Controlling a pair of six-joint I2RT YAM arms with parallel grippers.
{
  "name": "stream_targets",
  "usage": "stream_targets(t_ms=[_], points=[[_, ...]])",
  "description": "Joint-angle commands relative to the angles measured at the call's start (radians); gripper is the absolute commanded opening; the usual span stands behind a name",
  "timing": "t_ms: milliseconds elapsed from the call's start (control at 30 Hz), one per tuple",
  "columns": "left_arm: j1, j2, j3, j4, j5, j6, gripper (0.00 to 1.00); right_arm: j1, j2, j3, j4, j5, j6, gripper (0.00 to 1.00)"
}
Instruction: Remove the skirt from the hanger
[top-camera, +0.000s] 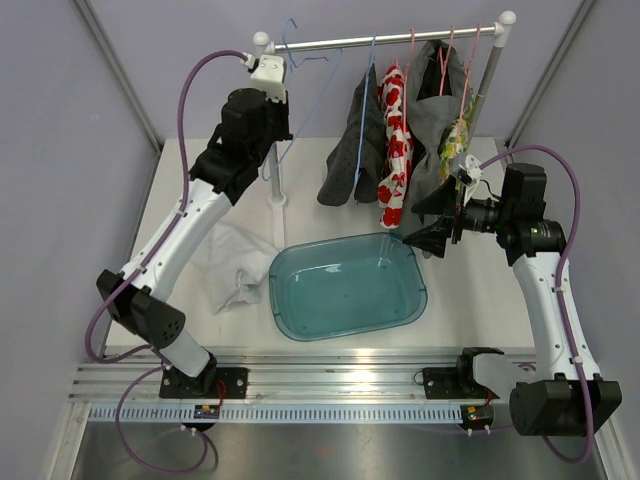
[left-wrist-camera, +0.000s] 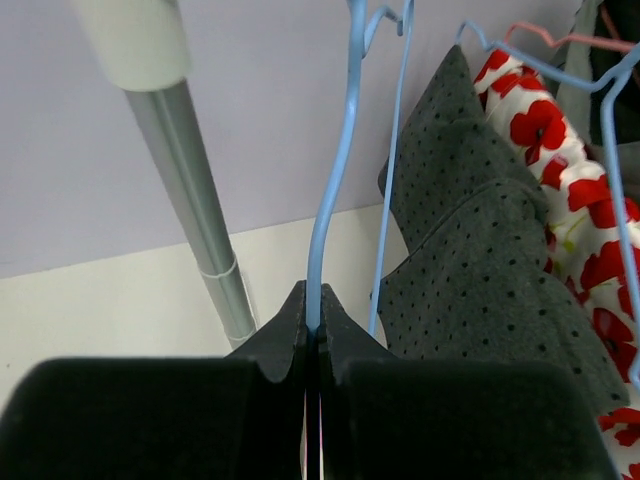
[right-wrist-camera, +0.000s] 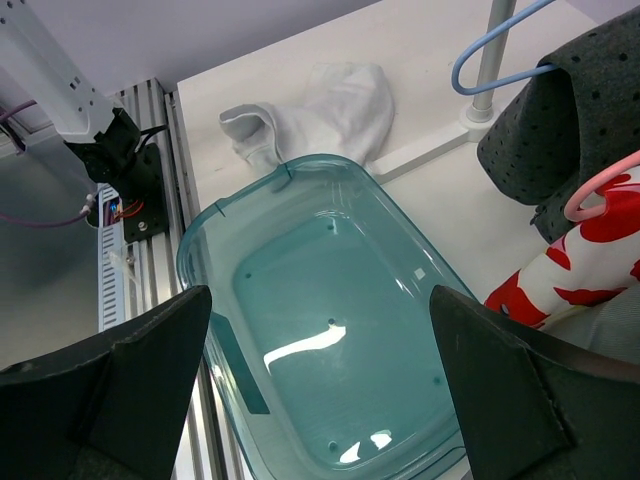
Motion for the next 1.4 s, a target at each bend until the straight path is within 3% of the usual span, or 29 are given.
stream_targets(t_ms=[0, 333, 400, 467, 500, 533, 633, 700, 800, 867, 1033, 1200, 1367], points=[[-0.001, 0.047, 0.08, 0.001, -0.043, 0.015, 0.0, -0.003, -0.021, -0.004, 0.058, -0.047, 0.028, 0.99], [0.017, 0.057, 0.039, -0.027, -0.02, -0.017, 0.03, -0.003, -0.024, -0.011, 0.058, -0.046, 0.02, 0.99], [0.02, 0.035, 0.016, -0.026, 0.003, -0.028, 0.16, -0.003, -0.023, -0.011, 0.055, -0.046, 0.017, 0.99], [0.029, 0.005, -0.009, -0.027, 0.037, -0.043, 0.36, -0.005, -0.023, -0.011, 0.046, -0.041, 0.008, 0.99], [0.034, -0.011, -0.015, -0.026, 0.07, -0.064, 0.59, -0.005, -0.023, -0.009, 0.043, -0.04, 0.005, 0.99], [0.035, -0.029, -0.021, -0.03, 0.086, -0.074, 0.68, -0.005, -0.023, -0.007, 0.041, -0.032, -0.008, 0.99], [0.037, -0.112, -0.046, -0.058, 0.155, -0.098, 0.92, -0.014, -0.023, -0.001, 0.015, -0.02, -0.04, 0.99], [0.038, -0.21, -0.094, -0.082, 0.22, -0.101, 0.98, -0.023, -0.023, 0.006, -0.014, -0.003, -0.064, 0.99], [0.038, -0.348, -0.223, -0.105, 0.262, -0.113, 0.99, -0.04, -0.03, 0.012, -0.051, 0.02, -0.117, 0.99], [0.038, -0.504, -0.396, -0.122, 0.261, -0.138, 0.99, -0.047, -0.03, 0.017, -0.077, 0.041, -0.146, 0.99], [0.042, -0.82, -0.783, -0.228, 0.161, -0.36, 0.99, -0.061, -0.043, 0.02, -0.118, 0.109, -0.193, 0.99], [0.042, -0.937, -0.941, -0.415, -0.041, -0.712, 0.99, -0.061, -0.058, 0.009, -0.16, 0.152, -0.199, 0.99], [0.042, -0.884, -0.98, -0.55, -0.156, -0.903, 0.99, -0.061, -0.069, -0.035, -0.117, 0.16, -0.169, 1.0]])
